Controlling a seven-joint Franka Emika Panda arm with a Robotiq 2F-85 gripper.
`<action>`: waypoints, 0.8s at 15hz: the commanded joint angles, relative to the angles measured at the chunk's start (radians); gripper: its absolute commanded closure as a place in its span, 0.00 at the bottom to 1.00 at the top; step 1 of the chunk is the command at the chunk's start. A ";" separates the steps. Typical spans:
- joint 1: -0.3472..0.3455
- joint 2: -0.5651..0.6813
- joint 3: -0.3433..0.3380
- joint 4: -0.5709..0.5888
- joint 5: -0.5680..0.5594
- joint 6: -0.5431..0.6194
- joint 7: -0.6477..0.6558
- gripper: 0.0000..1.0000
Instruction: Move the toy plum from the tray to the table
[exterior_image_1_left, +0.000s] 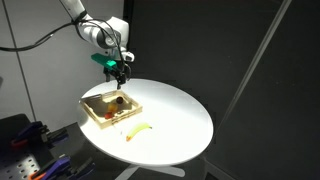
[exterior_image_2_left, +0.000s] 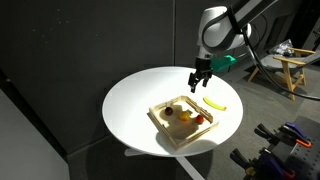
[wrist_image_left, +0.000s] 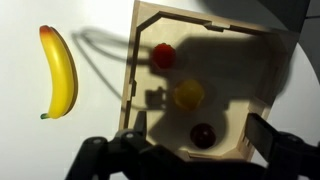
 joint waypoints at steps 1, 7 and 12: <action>-0.006 0.000 0.006 0.002 -0.003 -0.003 0.002 0.00; -0.003 0.010 0.009 0.008 -0.002 0.016 0.002 0.00; 0.011 0.056 0.020 0.029 -0.011 0.078 0.005 0.00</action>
